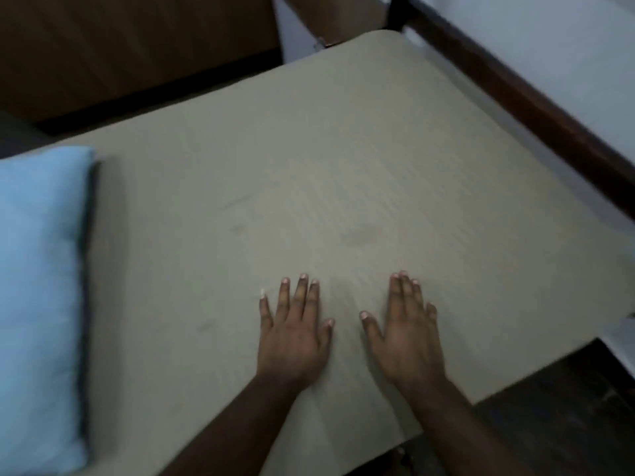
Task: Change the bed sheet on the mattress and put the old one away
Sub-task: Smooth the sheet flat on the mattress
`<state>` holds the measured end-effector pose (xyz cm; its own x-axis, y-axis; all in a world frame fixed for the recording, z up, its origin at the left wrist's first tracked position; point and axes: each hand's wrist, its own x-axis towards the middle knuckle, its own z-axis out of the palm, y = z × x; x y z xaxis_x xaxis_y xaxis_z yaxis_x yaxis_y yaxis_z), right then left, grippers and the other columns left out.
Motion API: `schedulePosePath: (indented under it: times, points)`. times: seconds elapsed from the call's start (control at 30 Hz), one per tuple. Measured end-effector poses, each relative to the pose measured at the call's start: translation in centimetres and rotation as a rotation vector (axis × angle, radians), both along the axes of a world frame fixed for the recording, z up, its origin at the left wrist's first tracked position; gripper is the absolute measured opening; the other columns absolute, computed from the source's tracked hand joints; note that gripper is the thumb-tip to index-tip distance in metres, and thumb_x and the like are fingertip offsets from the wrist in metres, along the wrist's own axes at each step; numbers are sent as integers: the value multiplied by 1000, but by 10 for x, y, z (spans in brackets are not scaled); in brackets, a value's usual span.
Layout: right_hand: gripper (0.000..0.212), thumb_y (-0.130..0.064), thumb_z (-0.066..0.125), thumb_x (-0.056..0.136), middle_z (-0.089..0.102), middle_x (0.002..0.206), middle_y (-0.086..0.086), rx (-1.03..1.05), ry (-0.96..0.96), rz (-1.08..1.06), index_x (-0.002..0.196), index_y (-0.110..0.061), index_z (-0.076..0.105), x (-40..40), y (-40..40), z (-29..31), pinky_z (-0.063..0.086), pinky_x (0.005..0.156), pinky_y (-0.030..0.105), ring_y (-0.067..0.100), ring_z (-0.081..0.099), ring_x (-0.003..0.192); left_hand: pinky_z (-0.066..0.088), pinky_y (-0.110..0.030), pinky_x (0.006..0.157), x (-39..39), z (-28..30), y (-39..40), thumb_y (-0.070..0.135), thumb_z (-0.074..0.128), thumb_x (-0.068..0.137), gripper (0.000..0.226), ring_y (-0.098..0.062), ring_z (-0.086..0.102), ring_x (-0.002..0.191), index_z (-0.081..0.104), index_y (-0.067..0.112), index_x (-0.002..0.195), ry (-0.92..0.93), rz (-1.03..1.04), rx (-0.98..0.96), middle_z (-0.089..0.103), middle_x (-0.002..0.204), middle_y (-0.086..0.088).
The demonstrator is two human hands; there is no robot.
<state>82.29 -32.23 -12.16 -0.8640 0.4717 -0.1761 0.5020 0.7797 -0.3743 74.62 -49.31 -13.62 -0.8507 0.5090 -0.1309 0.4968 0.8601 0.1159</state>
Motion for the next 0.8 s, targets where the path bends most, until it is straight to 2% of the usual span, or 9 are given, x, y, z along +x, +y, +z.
schedulePosePath:
  times: [0.13, 0.27, 0.33, 0.4, 0.47, 0.53, 0.6, 0.7, 0.8]
  points:
    - [86, -46, 56, 97, 23, 165, 7, -349, 24, 77, 160, -13, 9, -37, -142, 21, 22, 123, 37, 23, 22, 152, 14, -64, 120, -21, 33, -125, 52, 34, 98, 69, -30, 17, 154, 31, 16, 157, 27, 177, 32, 30, 164, -6]
    - [91, -39, 71, 91, 33, 161, 5, -755, -61, 47, 160, -16, 15, -72, -316, 45, 26, 116, 23, 15, 35, 146, 24, -66, 116, -46, 70, -311, 46, 41, 93, 67, -33, 30, 149, 44, 11, 150, 172, 286, 42, 42, 156, -10]
    - [94, -37, 75, 88, 33, 161, 2, -948, -90, 10, 160, -17, 17, -89, -392, 51, 28, 117, 25, 13, 35, 145, 25, -67, 114, -57, 82, -404, 46, 41, 93, 66, -35, 33, 147, 46, 11, 148, 205, 366, -5, 44, 155, -11]
    - [94, -44, 76, 85, 35, 155, -13, -1024, -100, -6, 158, -24, 21, -105, -447, 51, 33, 114, 28, 9, 37, 142, 22, -69, 114, -67, 89, -484, 51, 36, 94, 69, -39, 33, 146, 44, 11, 150, 172, 521, -47, 42, 156, -14]
    - [75, -51, 78, 81, 45, 136, -26, -1072, -95, -17, 140, -37, 36, -116, -481, 49, 39, 106, 27, 2, 48, 126, 15, -68, 116, -73, 90, -545, 62, 27, 96, 77, -42, 25, 149, 34, 13, 154, 94, 719, -48, 33, 161, -16]
    - [70, -56, 81, 76, 58, 131, -20, -1123, -79, -55, 132, -36, 44, -121, -500, 44, 46, 106, 34, 2, 57, 117, 11, -62, 120, -74, 84, -584, 76, 25, 94, 87, -40, 16, 152, 19, 19, 159, 14, 859, 22, 18, 166, -15]
    - [80, -59, 81, 73, 59, 130, -15, -1155, -72, -110, 138, -31, 43, -128, -508, 38, 47, 105, 36, 6, 59, 115, 14, -56, 123, -77, 81, -606, 84, 33, 84, 102, -36, 16, 152, 11, 21, 161, -102, 971, 259, 13, 167, -13]
    - [98, -73, 83, 59, 57, 129, -14, -1161, -107, -188, 135, -31, 39, -147, -505, 31, 48, 104, 42, 14, 59, 115, 24, -55, 120, -87, 79, -608, 92, 33, 77, 110, -39, 31, 146, 13, 23, 160, -189, 1087, 513, 28, 163, -11]
    - [78, -55, 93, 60, 70, 117, -7, -1093, -48, -166, 122, -26, 57, -158, -485, 36, 57, 91, 40, 16, 70, 101, 22, -50, 122, -99, 74, -587, 93, 33, 77, 106, -35, 35, 145, 26, 25, 158, -251, 1086, 642, 35, 160, -7]
